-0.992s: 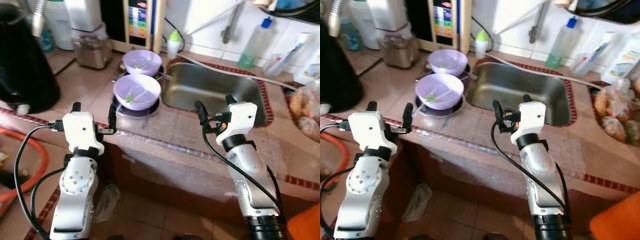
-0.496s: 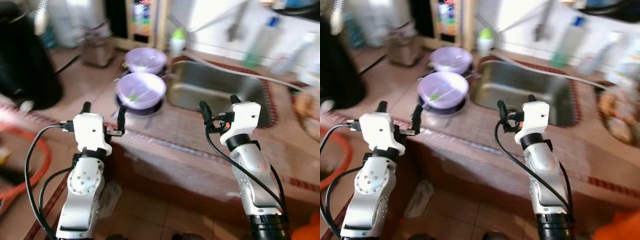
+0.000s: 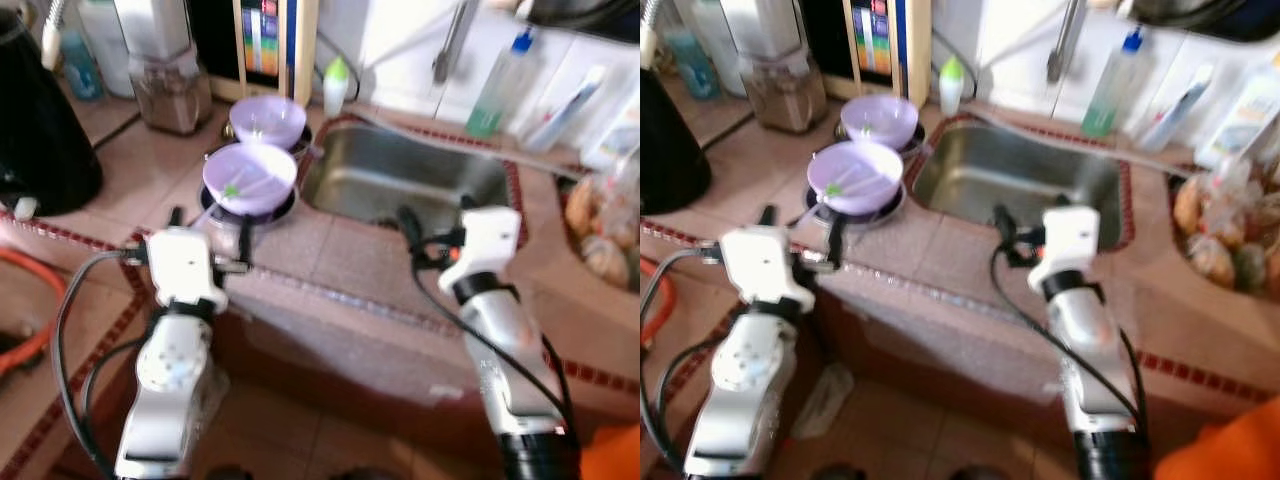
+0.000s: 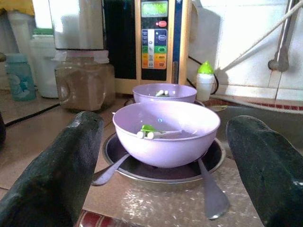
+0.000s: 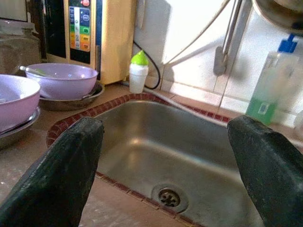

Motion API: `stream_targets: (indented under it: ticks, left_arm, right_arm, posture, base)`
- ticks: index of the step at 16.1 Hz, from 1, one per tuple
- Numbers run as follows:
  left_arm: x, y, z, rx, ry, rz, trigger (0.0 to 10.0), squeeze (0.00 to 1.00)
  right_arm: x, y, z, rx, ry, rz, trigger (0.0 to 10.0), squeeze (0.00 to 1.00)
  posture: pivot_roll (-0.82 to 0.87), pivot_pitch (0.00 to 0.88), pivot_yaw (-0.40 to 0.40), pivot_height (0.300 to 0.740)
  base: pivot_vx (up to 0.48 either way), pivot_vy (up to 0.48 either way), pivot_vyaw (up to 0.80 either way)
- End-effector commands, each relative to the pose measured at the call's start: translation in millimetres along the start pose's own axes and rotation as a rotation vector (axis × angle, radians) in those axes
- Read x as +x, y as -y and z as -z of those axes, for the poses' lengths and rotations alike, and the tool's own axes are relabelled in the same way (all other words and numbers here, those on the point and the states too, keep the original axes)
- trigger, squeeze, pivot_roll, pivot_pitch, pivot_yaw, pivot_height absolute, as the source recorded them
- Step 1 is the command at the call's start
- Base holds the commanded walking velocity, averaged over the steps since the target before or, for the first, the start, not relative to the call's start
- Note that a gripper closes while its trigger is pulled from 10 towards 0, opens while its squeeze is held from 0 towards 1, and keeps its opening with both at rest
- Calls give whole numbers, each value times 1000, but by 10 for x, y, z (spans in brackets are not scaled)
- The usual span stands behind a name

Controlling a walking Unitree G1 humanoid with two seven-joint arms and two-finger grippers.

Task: Kitchen organization

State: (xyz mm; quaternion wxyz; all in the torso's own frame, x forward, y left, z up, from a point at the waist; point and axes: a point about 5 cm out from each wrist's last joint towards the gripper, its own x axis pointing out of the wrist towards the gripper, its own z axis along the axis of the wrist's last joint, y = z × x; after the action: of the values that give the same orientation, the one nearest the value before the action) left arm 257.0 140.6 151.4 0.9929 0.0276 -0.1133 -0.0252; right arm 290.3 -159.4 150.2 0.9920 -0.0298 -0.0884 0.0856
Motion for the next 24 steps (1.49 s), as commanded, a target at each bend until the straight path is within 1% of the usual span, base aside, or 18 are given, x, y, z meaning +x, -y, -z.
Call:
stream_targets:
  ticks: [1, 3, 10, 11, 13, 15, 17, 19, 20, 22, 24]
  left_arm:
    - [4, -54, 12, 23, -6, -11, 10000, 0]
    - [7, -70, 5, 12, -2, -20, 10000, 0]
    - [31, -92, 7, 36, 2, -25, 10000, 0]
    - [30, -95, 13, 38, -1, -24, 10000, 0]
    - [45, -88, 25, 44, -12, 3, 10000, 0]
    - [88, -66, 17, 54, -9, 36, 10000, 0]
    - [129, -93, 15, 57, -7, 33, 10000, 0]
    - [127, -132, 31, 53, -11, -10, 10000, 0]
    - [118, -161, 59, 42, -23, -45, 10000, 0]
    - [118, -201, 70, 41, -22, -80, 10000, 0]
    - [128, -223, 38, 46, -8, -98, 10000, 0]
  right_arm:
    - [4, -41, 5, 14, 2, -7, 10000, 0]
    - [-3, -42, 17, 15, 0, -5, 10000, 0]
    - [3, -34, 36, 34, 2, 9, 10000, 0]
    - [3, -37, 41, 37, 3, 13, 10000, 0]
    - [-18, -22, 87, 53, 3, 65, 10000, 0]
    - [-66, -39, 136, 64, -7, 92, 10000, 0]
    - [-115, -61, 154, 62, -15, 87, 10000, 0]
    - [-132, -44, 165, 45, -29, 64, 10000, 0]
    - [-117, -21, 161, 36, -33, 47, 10000, 0]
    - [-53, 11, 133, 22, -28, 30, 10000, 0]
    - [-16, -5, 99, 16, -8, 1, 10000, 0]
  posture:
    - [44, 25, -42, 740]
    - [44, 23, -38, 740]
    - [45, 11, -27, 740]
    - [47, 7, -18, 740]
    - [47, 0, 37, 740]
    - [36, 0, 55, 740]
    - [25, 3, 45, 740]
    - [25, 8, 23, 740]
    - [26, 14, 1, 740]
    - [31, 15, -10, 740]
    - [44, 15, -22, 740]
  base:
    - [0, 0, 0]
    - [0, 0, 0]
    - [0, 0, 0]
    - [0, 0, 0]
    - [0, 0, 0]
    - [0, 0, 0]
    - [0, 0, 0]
    - [0, 0, 0]
    - [0, 0, 0]
    - [0, 0, 0]
    - [0, 0, 0]
